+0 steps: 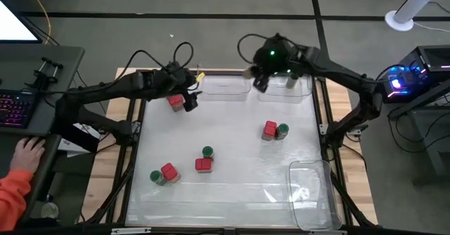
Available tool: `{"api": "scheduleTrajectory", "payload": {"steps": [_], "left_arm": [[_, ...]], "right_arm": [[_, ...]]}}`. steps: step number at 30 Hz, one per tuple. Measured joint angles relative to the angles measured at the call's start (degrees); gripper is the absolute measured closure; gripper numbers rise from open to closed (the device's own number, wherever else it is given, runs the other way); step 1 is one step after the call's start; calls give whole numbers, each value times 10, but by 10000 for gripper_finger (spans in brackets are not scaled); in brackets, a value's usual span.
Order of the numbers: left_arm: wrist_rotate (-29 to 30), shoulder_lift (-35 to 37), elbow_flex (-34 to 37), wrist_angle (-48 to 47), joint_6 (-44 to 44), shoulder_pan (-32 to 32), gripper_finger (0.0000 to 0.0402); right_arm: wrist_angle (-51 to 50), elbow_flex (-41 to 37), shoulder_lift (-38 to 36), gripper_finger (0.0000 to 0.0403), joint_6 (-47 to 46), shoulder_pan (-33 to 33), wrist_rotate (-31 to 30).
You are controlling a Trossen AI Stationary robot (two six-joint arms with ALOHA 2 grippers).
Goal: Sort spices by type
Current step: Put the black seasoning bottle into the top right transparent bin
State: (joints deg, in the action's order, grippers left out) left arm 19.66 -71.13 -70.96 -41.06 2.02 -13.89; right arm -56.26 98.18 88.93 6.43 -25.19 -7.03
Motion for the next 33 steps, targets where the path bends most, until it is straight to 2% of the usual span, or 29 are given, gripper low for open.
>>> {"api": "scheduleTrajectory", "payload": {"steps": [3,7,10,14,17,22,26,29,33], "left_arm": [[-42,32,49,51,-58,1,106],[-53,84,138,152,-143,8,106],[-54,117,192,215,-203,13,106],[-34,138,227,265,-245,13,106],[-15,139,229,288,-248,13,106],[-11,138,229,322,-230,11,106],[-11,138,229,323,-244,12,106],[-27,138,229,321,-255,13,106],[-59,138,229,310,-255,13,106]], "right_arm": [[-44,-34,-17,204,-1,-45,-2],[-34,-129,-88,204,-20,-114,2],[-28,-212,-146,204,-84,-172,-7],[-39,-294,-185,204,-175,-236,4],[-44,-321,-181,204,-197,-256,8],[-40,-331,-142,204,-223,-267,-39],[-20,-331,-108,204,-229,-270,-44],[3,-331,-87,203,-229,-270,-46],[16,-331,-67,172,-229,-270,-46]]}}
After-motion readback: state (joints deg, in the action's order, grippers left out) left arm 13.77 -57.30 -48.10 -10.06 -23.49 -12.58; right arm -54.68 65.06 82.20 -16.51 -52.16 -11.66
